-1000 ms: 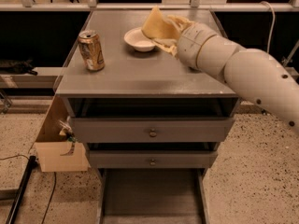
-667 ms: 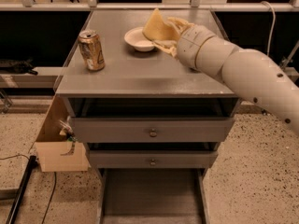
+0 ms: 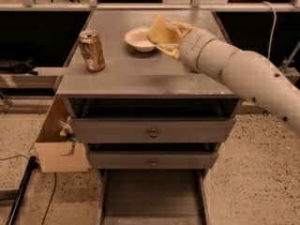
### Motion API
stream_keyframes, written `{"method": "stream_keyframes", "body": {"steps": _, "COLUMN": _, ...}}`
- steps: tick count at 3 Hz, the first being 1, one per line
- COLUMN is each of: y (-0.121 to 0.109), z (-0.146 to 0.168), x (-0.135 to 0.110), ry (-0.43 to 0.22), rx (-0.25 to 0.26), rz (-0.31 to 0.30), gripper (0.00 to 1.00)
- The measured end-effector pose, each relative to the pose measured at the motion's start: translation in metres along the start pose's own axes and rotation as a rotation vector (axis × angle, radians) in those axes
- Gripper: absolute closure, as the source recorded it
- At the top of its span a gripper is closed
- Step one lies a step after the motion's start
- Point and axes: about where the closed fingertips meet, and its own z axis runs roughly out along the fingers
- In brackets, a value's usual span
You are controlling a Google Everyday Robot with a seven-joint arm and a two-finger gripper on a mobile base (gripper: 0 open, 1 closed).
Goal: Pick sponge from bottom drawer and place on counter
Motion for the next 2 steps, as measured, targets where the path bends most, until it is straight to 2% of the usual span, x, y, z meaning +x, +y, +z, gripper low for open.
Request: {"method": "stream_keyframes", "body": {"steps": 2, "y": 0.016, "z": -0.001, "x": 0.022, "ry": 0.041, "rx": -0.015, "rz": 0.032, "gripper": 1.0}}
